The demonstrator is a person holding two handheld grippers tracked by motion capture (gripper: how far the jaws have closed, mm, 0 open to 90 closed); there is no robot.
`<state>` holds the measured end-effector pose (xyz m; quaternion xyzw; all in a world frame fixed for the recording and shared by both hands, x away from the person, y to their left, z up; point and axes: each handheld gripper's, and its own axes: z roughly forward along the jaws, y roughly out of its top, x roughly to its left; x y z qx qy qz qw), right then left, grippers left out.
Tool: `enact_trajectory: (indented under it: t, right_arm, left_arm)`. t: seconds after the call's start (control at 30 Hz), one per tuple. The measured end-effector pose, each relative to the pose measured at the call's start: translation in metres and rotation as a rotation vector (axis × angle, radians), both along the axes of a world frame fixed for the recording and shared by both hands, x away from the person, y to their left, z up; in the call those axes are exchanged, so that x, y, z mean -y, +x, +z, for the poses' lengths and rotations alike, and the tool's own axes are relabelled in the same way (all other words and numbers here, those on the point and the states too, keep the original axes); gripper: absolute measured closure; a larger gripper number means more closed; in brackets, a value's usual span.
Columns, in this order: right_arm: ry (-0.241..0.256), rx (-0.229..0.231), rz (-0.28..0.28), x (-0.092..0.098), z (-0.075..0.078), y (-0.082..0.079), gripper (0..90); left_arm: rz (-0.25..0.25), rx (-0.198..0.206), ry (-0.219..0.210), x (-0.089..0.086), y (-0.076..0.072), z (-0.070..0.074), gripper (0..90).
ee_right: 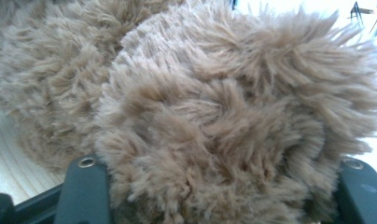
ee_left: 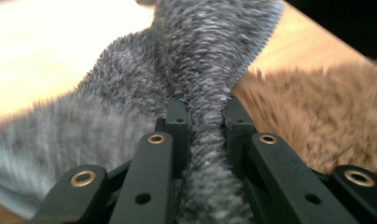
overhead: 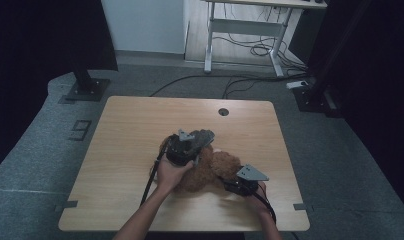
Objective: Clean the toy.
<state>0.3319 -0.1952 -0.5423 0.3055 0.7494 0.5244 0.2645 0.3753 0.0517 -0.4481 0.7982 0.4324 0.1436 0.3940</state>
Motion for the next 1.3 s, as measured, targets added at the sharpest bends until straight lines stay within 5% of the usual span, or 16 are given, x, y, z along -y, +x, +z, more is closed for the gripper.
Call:
enact_trajectory:
  t: [0.33,0.6,0.77,0.8,0.9,0.97,1.07,1.3]
  right_arm:
    - [0.028,-0.045,0.005,0.004,0.003,0.0,14.3]
    - [0.062,-0.12,0.047,0.021,0.009,0.002,7.9]
    - [0.168,-0.127,0.038,0.043,0.035,-0.001,4.4]
    - [0.199,-0.114,0.045,0.041,0.052,-0.001,2.7]
    - [0.185,-0.119,0.045,0.034,0.063,0.003,1.4]
    - [0.12,-0.169,0.058,0.017,0.073,0.017,0.0]
    - [0.041,-0.272,0.081,0.002,0.065,0.031,0.0]
    - [0.053,-0.452,0.107,0.002,0.032,0.031,0.0]
  left_arm:
    - [-0.036,0.025,-0.06,-0.021,-0.025,-0.012,77.1]
    - [-0.016,0.047,-0.122,-0.029,-0.034,-0.021,77.3]
    - [-0.021,0.059,-0.136,-0.032,-0.042,-0.023,77.3]
    - [-0.025,0.064,-0.139,-0.032,-0.045,-0.023,77.3]
    - [-0.028,0.068,-0.148,-0.033,-0.049,-0.024,77.3]
    - [-0.036,0.069,-0.159,-0.035,-0.053,-0.024,77.3]
    - [-0.054,0.065,-0.175,-0.038,-0.059,-0.025,77.3]
    - [-0.103,0.036,-0.239,-0.044,-0.071,-0.024,76.8]
